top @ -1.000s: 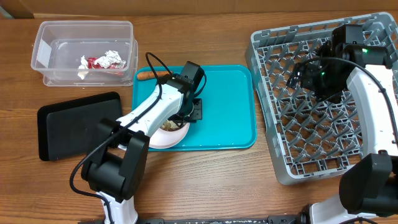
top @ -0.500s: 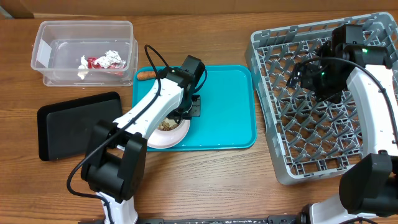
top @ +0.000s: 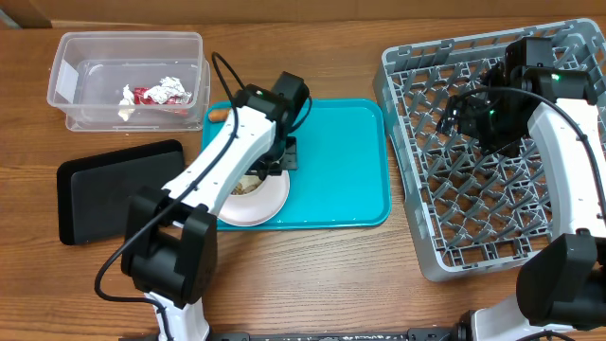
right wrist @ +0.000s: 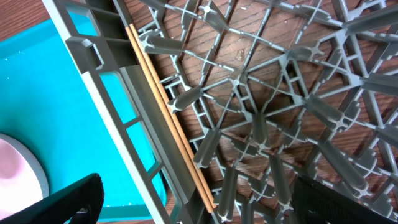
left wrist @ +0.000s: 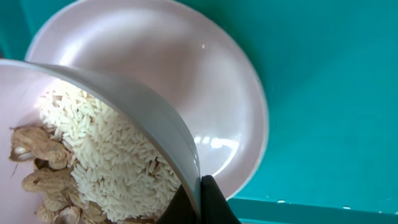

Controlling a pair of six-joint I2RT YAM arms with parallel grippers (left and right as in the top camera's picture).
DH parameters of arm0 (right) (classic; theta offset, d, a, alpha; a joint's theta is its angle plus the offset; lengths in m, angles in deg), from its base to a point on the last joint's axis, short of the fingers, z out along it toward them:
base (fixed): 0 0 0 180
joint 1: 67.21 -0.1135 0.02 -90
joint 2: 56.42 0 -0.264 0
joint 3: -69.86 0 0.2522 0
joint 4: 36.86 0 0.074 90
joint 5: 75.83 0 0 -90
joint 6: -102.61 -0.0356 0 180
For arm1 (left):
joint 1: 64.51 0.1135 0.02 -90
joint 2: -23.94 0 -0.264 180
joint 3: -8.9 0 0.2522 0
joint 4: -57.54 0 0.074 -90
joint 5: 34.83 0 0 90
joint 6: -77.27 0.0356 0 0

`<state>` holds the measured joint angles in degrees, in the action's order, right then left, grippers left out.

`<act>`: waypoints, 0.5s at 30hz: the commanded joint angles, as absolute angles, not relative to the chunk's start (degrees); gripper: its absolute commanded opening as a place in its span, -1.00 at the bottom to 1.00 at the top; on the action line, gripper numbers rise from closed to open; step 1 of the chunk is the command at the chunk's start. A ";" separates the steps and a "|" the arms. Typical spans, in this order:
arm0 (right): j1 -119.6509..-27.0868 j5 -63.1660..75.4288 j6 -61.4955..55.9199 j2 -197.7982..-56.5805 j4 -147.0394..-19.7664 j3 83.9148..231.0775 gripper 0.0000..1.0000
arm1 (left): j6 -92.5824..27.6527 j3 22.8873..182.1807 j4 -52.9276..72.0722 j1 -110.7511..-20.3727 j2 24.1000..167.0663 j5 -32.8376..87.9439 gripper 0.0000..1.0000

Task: Sort waste into correct bins and load items into the dishwasher
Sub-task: 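Reach the left gripper to the small pink rice bowl and grasp it, then tip the rice from the pink bowl onto the black tray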

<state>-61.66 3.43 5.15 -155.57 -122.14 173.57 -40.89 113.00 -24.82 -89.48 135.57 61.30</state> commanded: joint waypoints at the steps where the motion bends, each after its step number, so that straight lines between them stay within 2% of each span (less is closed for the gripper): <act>1: -61.73 4.50 5.61 -155.31 -121.97 173.68 0.97 | -42.79 114.34 -27.14 -84.06 130.48 62.87 -0.91; 5: -61.73 4.66 5.61 -155.31 -121.95 173.68 0.98 | -42.46 114.31 -27.90 -77.77 127.22 60.78 -0.92; 15: -61.73 4.70 5.63 -155.31 -122.52 173.68 0.98 | -30.81 112.72 -26.70 -57.66 124.97 41.19 -0.92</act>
<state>-61.66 4.15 5.17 -155.57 -122.32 173.57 -37.24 113.05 -27.35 -62.32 126.35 50.22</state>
